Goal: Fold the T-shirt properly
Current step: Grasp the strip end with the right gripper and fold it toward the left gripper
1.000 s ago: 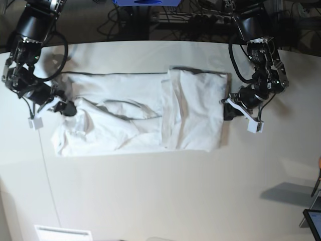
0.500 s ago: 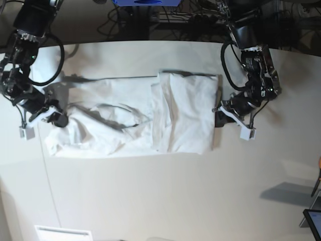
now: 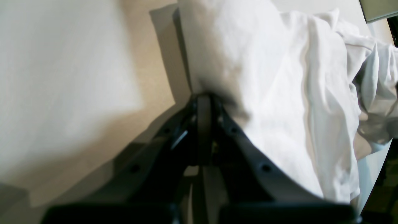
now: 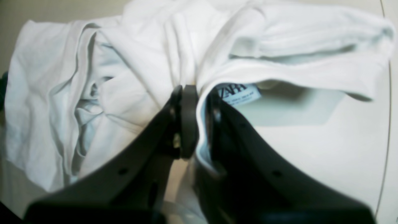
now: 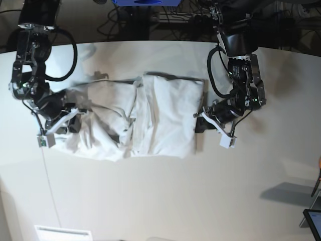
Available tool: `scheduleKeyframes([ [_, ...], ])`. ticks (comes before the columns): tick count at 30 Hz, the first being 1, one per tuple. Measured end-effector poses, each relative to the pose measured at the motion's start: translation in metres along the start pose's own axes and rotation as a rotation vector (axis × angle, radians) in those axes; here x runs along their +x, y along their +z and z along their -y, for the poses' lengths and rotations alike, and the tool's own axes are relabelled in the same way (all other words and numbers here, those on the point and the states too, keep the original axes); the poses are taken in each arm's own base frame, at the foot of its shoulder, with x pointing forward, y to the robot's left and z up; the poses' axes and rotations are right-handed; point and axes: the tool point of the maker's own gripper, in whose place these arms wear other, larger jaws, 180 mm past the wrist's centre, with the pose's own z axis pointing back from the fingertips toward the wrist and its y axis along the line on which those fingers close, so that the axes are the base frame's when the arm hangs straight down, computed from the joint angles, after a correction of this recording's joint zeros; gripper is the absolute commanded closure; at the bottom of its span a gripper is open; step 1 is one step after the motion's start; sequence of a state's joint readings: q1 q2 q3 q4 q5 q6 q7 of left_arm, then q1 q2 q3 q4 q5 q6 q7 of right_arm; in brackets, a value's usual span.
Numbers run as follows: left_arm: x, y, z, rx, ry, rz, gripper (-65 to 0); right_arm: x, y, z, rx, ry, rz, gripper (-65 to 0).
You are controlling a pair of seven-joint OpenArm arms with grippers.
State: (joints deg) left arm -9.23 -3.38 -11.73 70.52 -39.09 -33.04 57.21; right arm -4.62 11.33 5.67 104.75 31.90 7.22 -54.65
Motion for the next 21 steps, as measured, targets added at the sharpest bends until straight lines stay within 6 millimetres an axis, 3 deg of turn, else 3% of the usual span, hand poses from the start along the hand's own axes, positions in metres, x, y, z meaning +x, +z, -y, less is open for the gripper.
scheduleKeyframes([
  [12, 0.001, 0.003, -0.004, 0.008, -0.007, -0.002, 0.0, 0.017, 0.007, 0.03, -0.17, 0.012, 0.051, -0.6],
  [16, 0.002, 0.003, -0.004, 0.008, -0.007, -0.001, 0.0, 0.025, 0.008, 0.03, -0.172, 0.023, 0.067, -0.6],
  [21, 0.002, 0.003, -0.004, 0.007, -0.008, -0.003, 0.0, 0.044, 0.021, 0.036, -0.299, 0.182, 0.116, -0.6],
])
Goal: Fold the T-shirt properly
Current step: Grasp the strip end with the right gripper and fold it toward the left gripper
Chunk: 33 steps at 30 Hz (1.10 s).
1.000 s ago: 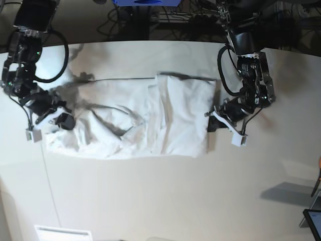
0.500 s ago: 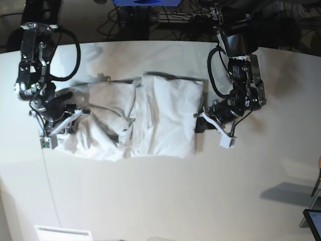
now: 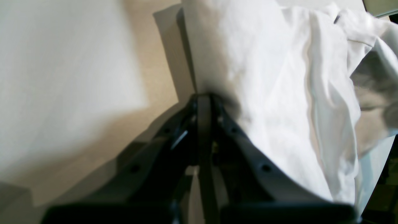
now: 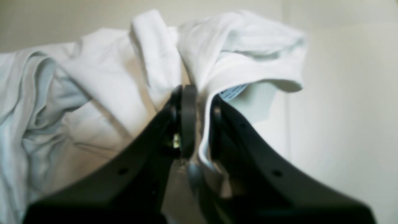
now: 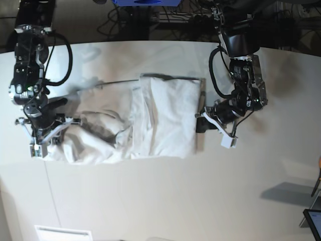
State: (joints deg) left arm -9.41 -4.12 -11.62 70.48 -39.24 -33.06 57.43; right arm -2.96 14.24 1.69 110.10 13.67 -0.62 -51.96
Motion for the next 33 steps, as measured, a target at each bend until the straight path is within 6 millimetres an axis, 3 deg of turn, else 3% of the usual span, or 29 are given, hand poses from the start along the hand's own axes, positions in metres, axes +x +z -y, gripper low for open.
scheduleKeyframes([
  [5, 0.003, -0.002, 0.001, 0.001, -0.009, -0.008, 0.0, 0.002, 0.001, -0.018, -0.047, 0.125, 0.013, -0.6],
  [11, 0.003, -0.002, 0.002, 0.001, -0.011, -0.011, 0.0, 0.016, 0.003, -0.026, -0.142, 0.295, 0.093, -0.6],
  [15, 0.001, -0.008, 0.011, -0.015, -0.055, -0.035, 0.0, 0.017, 0.006, -0.046, -0.16, 0.386, 0.117, -0.6],
  [19, -0.001, -0.011, 0.016, -0.028, -0.058, -0.043, 0.0, 0.025, 0.011, -0.051, -0.218, 0.448, 0.163, -0.6],
  [25, 0.004, -0.02, 0.017, -0.044, -0.036, -0.05, 0.0, 0.021, 0.015, -0.084, -0.161, 0.533, 0.192, 0.0],
  [33, 0.007, -0.027, 0.017, -0.06, -0.003, -0.047, 0.0, 0.017, 0.02, -0.111, -0.115, 0.548, 0.198, 0.0],
])
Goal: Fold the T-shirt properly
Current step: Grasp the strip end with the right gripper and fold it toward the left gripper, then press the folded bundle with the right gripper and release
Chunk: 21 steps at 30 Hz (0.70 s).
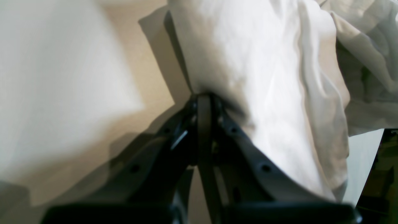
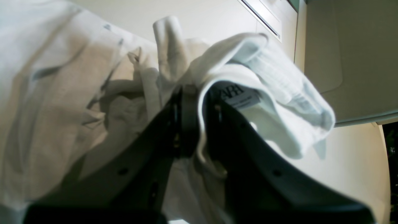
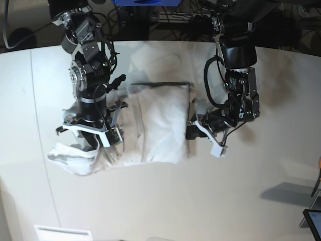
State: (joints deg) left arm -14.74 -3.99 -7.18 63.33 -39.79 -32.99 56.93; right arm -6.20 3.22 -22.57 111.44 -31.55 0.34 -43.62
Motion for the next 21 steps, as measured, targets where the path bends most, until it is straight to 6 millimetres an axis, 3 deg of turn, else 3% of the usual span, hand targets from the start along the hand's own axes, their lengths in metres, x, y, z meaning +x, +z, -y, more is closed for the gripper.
scheduleKeyframes([
  [10, -0.002, -0.012, 0.017, -0.025, -0.074, -0.05, 0.0, 0.02, 0.012, -0.041, 0.102, 0.033, 0.055, 0.0],
  [21, -0.001, -0.016, 0.021, -0.035, -0.071, -0.027, 0.0, -0.004, 0.006, -0.071, 0.163, 0.076, -0.036, 0.0],
])
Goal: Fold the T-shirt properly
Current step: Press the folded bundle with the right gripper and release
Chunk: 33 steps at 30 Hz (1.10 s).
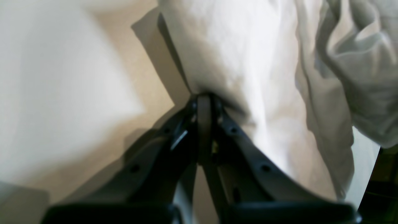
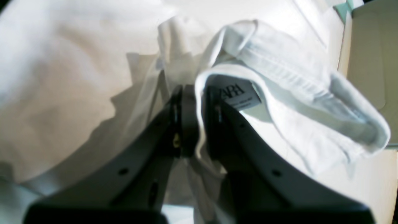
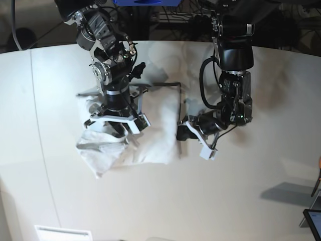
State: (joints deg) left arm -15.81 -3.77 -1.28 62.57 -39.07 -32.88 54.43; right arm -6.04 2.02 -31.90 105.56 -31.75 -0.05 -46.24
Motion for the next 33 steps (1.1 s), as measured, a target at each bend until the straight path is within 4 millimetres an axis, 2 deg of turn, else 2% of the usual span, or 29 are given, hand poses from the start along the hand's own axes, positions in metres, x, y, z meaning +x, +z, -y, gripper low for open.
scheduleKeyframes([
  [3, 0.0, -0.001, 0.001, -0.002, 0.001, 0.002, 0.0, 0.003, 0.001, -0.004, 0.009, -0.002, 0.005, 0.0],
  [9, 0.0, -0.001, 0.002, -0.004, 0.001, 0.002, 0.0, 0.019, 0.01, -0.027, -0.007, 0.075, 0.058, 0.0],
  [13, 0.0, -0.001, 0.002, -0.005, 0.001, 0.002, 0.0, 0.005, 0.008, -0.054, 0.059, 0.105, -0.006, 0.0],
  [17, 0.0, -0.002, 0.002, -0.005, 0.001, 0.002, 0.0, 0.008, 0.005, -0.066, 0.075, 0.089, -0.019, 0.0],
  [19, 0.0, -0.002, 0.002, -0.005, 0.001, 0.001, 0.0, 0.007, 0.004, -0.068, 0.08, 0.093, -0.021, 0.0],
  [23, 0.0, -0.002, 0.003, -0.006, 0.001, 0.001, 0.0, 0.007, 0.001, -0.058, -0.019, 0.091, -0.028, -0.3],
  [27, 0.0, -0.002, 0.003, -0.005, 0.001, 0.001, 0.0, 0.003, -0.002, -0.068, -0.02, 0.123, -0.051, -0.6],
  [33, 0.0, -0.002, 0.002, -0.005, 0.001, 0.001, 0.0, 0.006, -0.001, -0.064, -0.046, 0.146, -0.039, -6.5],
])
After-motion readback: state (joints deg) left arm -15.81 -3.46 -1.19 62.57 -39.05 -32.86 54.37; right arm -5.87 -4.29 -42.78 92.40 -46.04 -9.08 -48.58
